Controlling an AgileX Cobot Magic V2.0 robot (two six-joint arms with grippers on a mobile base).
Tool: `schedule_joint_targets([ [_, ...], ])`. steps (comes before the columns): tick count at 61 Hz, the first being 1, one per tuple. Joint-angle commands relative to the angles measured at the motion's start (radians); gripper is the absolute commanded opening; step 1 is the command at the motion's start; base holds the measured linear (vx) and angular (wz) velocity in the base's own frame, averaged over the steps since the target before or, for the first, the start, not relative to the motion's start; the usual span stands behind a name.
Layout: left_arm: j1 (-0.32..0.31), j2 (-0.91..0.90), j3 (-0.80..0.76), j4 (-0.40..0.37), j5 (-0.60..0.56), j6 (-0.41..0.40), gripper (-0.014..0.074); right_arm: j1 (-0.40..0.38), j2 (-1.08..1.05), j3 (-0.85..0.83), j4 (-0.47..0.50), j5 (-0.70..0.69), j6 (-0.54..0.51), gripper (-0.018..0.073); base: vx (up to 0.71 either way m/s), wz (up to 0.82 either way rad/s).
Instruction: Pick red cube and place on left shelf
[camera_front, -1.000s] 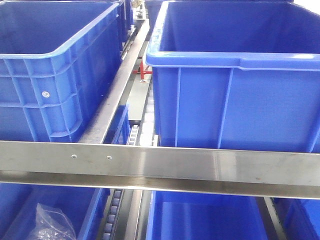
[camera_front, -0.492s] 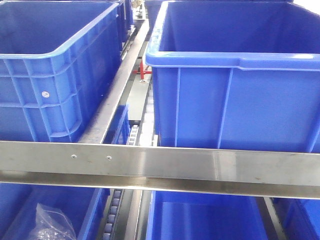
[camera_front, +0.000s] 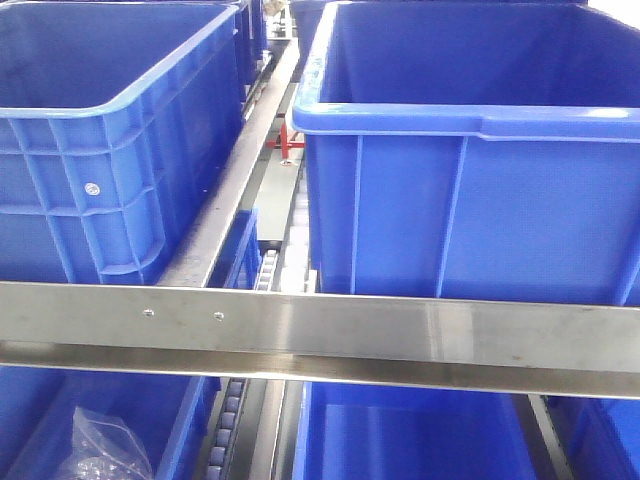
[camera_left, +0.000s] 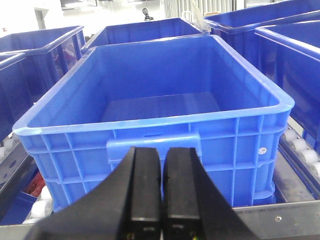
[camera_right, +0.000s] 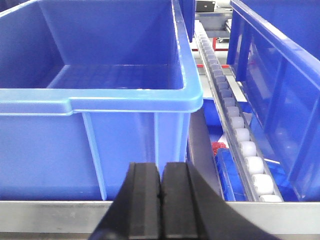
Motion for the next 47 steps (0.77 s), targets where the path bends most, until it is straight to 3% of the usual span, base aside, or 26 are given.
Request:
schedule_joint_targets([
  [1,-0.006,0.008,0.022,-0.004,-0.084,0.002,0.0106,-0.006,-0.018,-0.024,0.001,-0.086,-0.01,0.0058,0.0,0.0],
  [47,-0.006,0.008,0.022,-0.004,-0.084,0.002,0.0106,-0.006,-0.018,-0.024,0.001,-0.055,-0.009,0.0058,0.0,0.0],
])
